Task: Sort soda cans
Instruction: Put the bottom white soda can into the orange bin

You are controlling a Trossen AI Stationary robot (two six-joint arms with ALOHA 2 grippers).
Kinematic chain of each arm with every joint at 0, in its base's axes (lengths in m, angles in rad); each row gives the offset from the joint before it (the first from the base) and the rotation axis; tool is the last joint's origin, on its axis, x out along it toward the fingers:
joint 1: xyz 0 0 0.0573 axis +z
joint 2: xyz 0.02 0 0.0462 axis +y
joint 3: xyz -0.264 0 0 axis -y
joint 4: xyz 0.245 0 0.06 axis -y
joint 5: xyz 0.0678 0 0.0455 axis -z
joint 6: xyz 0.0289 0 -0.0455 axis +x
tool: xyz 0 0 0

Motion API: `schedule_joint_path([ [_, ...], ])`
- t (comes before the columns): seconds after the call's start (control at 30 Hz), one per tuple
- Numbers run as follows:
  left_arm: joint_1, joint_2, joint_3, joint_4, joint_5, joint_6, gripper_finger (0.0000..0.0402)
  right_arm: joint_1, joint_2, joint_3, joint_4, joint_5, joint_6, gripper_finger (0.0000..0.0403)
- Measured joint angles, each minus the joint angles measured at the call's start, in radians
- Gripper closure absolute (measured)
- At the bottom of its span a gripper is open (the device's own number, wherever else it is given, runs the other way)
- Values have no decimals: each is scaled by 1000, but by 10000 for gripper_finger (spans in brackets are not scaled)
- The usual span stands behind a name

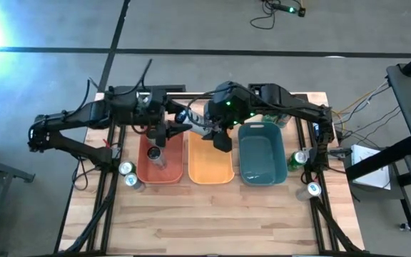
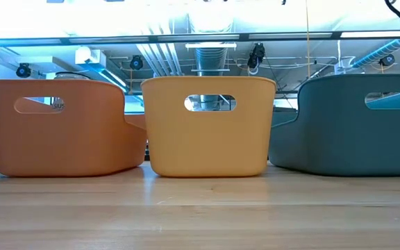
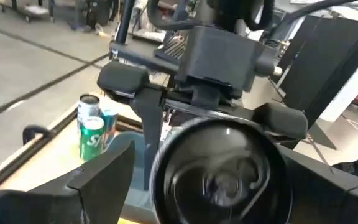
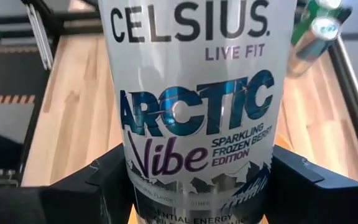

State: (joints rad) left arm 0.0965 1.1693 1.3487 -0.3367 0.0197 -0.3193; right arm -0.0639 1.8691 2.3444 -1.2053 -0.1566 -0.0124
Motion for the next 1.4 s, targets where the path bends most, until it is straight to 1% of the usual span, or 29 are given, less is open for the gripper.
schedule_joint_path([
  [0.2,0,21,0,-91,18,-38,84,0,9,-6,-32,3,-9,144],
  [0.3,0,23,0,-109,21,-41,92,0,9,-6,-32,5,-11,147],
  [0.47,0,23,0,-122,20,-37,95,0,9,-8,-48,4,-9,144],
  [0.53,0,22,0,-134,21,-31,107,0,9,-9,-51,5,-8,140],
  [0.67,0,21,0,-146,22,-23,164,0,9,-9,-56,6,-6,136],
  [0.9,1,14,0,-157,21,-23,167,-1,8,-9,-50,6,-7,135],
  [1.0,7,2,1,-191,27,-21,167,0,6,-8,-44,4,-10,122],
  [1.07,13,-15,1,-245,30,-17,167,0,-2,-4,-56,-2,-11,108],
  [1.13,22,-33,-5,-326,11,-9,167,1,-22,-1,-66,-12,-9,93],
  [1.23,42,-50,-4,-371,-7,-3,167,0,-46,3,-75,-12,-2,70],
  [1.3,58,-61,-2,-468,-25,2,167,-1,-50,2,-76,-9,6,56],
  [1.4,85,-39,-2,-563,-75,25,167,-2,-55,0,-76,-2,21,42],
])
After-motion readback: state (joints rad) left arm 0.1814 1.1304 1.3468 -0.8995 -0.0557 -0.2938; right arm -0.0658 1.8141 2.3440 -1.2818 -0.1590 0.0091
